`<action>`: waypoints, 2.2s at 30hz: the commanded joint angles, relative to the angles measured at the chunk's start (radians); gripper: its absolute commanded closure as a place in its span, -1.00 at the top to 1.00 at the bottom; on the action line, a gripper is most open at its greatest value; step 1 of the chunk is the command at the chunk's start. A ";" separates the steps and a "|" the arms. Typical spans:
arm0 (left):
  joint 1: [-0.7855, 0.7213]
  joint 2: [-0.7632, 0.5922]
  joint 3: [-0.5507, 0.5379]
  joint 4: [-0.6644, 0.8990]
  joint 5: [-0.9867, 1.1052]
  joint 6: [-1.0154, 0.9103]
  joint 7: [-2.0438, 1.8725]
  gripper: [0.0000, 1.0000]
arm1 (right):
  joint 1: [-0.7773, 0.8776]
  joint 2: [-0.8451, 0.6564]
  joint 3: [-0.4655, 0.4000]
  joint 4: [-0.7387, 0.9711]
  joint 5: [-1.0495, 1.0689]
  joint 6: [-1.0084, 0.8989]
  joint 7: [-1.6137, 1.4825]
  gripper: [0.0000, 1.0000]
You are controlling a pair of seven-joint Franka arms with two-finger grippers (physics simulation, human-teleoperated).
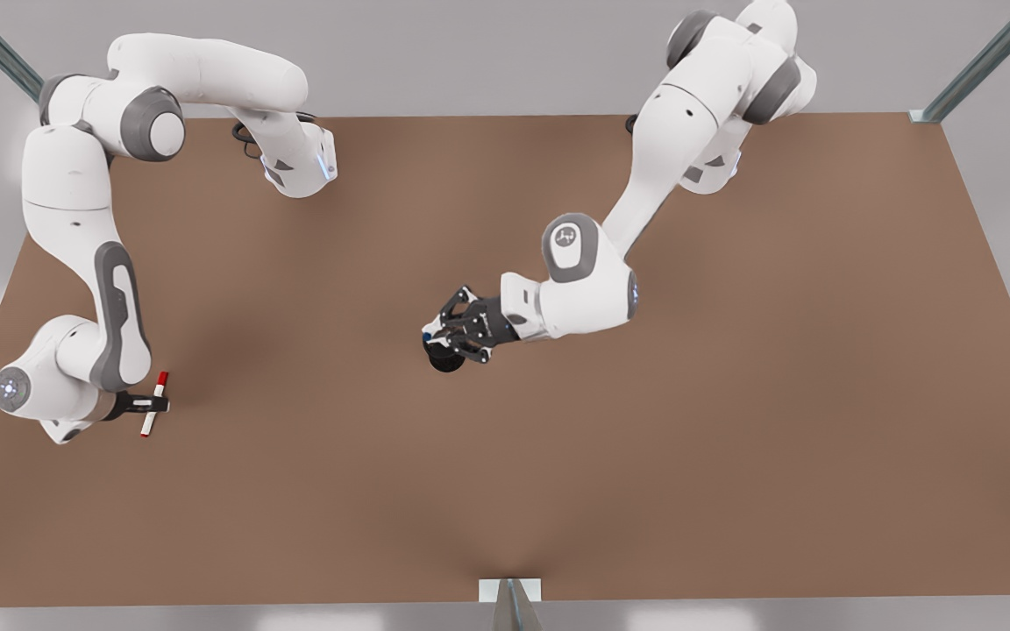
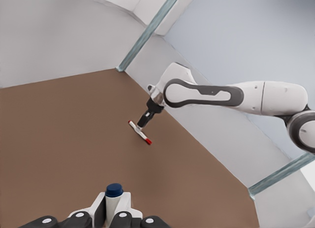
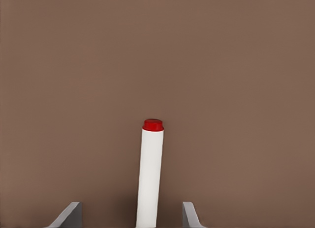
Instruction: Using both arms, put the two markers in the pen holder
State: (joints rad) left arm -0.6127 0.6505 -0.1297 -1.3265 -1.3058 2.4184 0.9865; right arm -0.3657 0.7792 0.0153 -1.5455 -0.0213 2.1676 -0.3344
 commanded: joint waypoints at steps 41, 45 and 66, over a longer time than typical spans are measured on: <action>0.174 0.028 -0.024 -0.031 0.420 -0.260 0.339 1.00 | 0.017 -0.014 0.020 0.050 -0.002 -0.074 -0.060 -0.54; 0.436 -0.137 -0.013 0.000 0.957 -0.669 -0.043 1.00 | -0.007 -0.121 0.251 0.145 0.004 -0.095 -0.051 -0.54; 0.519 -0.338 0.182 -0.002 1.300 -0.855 -1.083 1.00 | 0.037 -0.431 0.947 -0.643 0.092 1.353 0.376 -0.53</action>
State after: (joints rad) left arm -0.0936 0.3139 0.0521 -1.3281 -0.0112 1.5677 0.5445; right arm -0.3537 0.3491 0.9605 -2.1951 0.0209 3.3472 -0.1675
